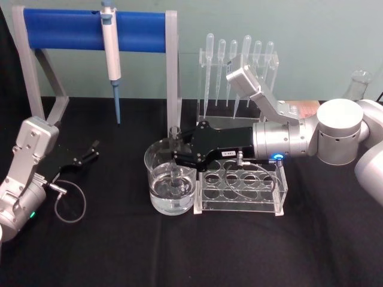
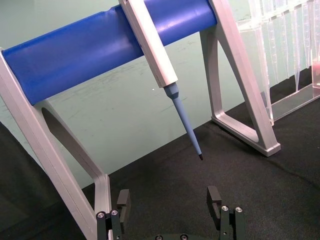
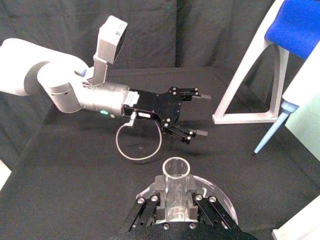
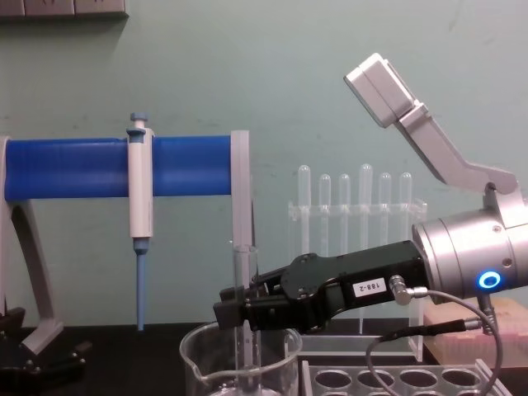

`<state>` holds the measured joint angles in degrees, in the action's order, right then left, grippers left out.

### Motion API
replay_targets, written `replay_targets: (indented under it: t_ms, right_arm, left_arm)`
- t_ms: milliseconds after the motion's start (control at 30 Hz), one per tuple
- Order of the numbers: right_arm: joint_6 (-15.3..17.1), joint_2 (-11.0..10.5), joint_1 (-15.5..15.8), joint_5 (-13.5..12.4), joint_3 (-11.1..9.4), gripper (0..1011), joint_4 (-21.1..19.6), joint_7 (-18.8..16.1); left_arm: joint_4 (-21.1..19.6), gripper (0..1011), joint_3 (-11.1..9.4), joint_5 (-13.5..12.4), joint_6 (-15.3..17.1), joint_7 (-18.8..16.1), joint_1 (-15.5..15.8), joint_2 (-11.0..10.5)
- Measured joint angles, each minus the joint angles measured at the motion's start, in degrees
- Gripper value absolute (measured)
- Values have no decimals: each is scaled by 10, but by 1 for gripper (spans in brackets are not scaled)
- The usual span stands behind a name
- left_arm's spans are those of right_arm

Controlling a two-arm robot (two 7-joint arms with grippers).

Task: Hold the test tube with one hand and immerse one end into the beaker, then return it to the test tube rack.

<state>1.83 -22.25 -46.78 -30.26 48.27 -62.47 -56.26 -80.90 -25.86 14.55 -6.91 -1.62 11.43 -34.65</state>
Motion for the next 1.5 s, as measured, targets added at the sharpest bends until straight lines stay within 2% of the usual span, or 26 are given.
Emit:
replay_targets:
  t_ms: [1500]
  right_arm:
    - [0, 0, 0, 0, 0, 238, 0, 0]
  left_arm:
    - [0, 1000, 0, 0, 0, 0, 0, 0]
